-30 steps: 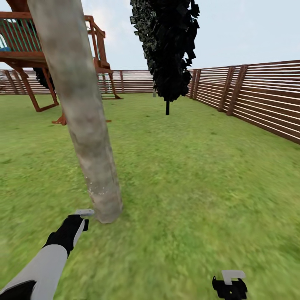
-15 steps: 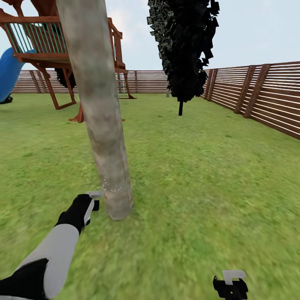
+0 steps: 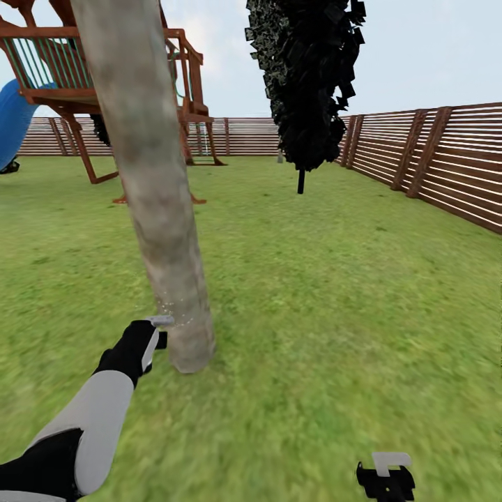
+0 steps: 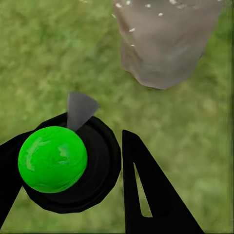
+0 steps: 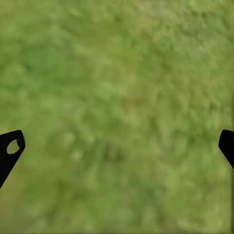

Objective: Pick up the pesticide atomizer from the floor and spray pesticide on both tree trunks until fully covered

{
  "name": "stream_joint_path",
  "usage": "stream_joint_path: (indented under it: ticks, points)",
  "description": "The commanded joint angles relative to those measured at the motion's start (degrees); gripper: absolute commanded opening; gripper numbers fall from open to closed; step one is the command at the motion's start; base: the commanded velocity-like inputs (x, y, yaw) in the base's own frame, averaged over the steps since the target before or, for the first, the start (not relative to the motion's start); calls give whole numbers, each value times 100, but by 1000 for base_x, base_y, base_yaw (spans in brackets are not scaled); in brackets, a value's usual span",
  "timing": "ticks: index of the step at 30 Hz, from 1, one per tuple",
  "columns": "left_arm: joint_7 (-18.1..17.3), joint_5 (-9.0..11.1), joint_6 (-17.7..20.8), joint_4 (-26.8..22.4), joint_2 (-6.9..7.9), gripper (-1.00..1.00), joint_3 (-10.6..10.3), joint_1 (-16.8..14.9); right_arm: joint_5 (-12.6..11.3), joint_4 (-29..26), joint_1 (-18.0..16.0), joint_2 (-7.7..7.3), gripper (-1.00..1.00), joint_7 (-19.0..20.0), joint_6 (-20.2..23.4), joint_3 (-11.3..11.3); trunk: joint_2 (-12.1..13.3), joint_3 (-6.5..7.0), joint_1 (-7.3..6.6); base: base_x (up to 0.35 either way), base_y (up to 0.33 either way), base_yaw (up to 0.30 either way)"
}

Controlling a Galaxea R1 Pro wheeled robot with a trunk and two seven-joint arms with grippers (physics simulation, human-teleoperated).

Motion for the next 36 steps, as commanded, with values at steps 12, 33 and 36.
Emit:
stream_joint_path:
  ticks: [12,33,36]
  points:
    - [-9,-43,309,-447,39,-100,29,2,59,10,-5,20,100,-9,-23,-48,-2,-5,0,-108,-261,112]
    - [41,-87,917,-562,58,-100,-10,-383,59,10,-5,-6,100,-8,-23,-48,-2,-5,0,76,-86,79]
    - [47,-87,909,-559,53,-100,-7,-348,59,10,-5,-6,100,-8,-23,-48,-2,-5,0,12,-272,0]
